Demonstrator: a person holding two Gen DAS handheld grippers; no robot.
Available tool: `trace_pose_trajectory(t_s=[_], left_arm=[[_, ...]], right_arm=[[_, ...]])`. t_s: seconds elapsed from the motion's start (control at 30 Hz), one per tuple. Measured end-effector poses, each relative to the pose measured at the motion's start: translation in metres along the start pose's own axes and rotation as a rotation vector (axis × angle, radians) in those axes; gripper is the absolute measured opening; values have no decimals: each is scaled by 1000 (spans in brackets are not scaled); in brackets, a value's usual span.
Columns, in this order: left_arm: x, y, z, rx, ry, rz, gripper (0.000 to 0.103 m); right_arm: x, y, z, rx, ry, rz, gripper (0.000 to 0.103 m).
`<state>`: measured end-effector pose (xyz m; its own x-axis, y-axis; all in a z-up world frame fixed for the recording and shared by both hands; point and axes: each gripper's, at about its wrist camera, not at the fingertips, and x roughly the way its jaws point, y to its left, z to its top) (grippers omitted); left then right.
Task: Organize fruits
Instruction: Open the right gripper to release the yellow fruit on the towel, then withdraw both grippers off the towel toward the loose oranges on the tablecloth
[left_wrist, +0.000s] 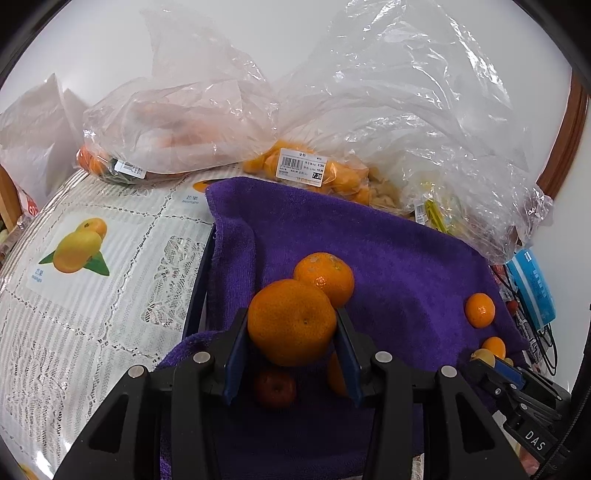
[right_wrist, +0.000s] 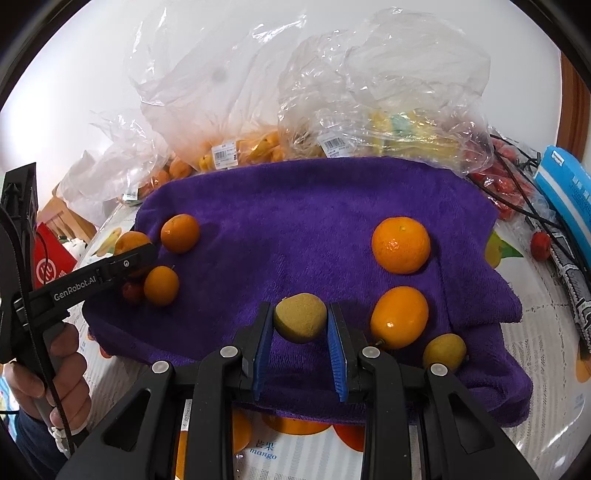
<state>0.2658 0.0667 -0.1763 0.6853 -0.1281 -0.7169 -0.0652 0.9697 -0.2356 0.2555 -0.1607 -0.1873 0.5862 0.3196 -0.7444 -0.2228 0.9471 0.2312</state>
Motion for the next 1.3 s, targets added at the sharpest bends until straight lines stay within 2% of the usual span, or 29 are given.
trace_pose_trajectory(t_s=[0.1, 0.17, 0.23, 0.3, 0.7, 0.77, 0.83, 0.93, 1.03, 1.1, 1.3], left_arm=[[-1, 0, 0, 1, -3, -2, 43], [-1, 0, 0, -2, -2, -16, 47], [-4, 0, 1, -6, -8, -25, 48], [-6, 0, 2, -1, -20, -22, 50], [-17, -4, 4, 5, -52, -32, 50], [-20, -7, 4, 15, -68, -19, 50], [-24, -14, 4, 43, -92, 34, 50], [-33, -20, 5, 69, -118, 59, 49], [-43, -21, 8, 60, -127, 34, 49], [-51, -22, 7, 56, -105, 18, 49], [-80, -15, -10, 71, -77, -21, 49]], right_arm=[[-3, -1, 0, 5, -10, 1, 29], [-7, -1, 0, 8, -27, 8, 30], [-12, 0, 0, 6, -45, 15, 37], [-15, 1, 0, 4, -54, 8, 39], [-21, 6, -2, -19, -84, -22, 40], [-23, 9, -3, -29, -94, -34, 40], [-28, 11, -3, -38, -108, -32, 40], [-39, 13, -3, -36, -143, -9, 40], [-52, 15, 1, -21, -192, -37, 40], [-67, 17, 0, -20, -249, -51, 40], [-87, 18, -11, 8, -177, -75, 40]])
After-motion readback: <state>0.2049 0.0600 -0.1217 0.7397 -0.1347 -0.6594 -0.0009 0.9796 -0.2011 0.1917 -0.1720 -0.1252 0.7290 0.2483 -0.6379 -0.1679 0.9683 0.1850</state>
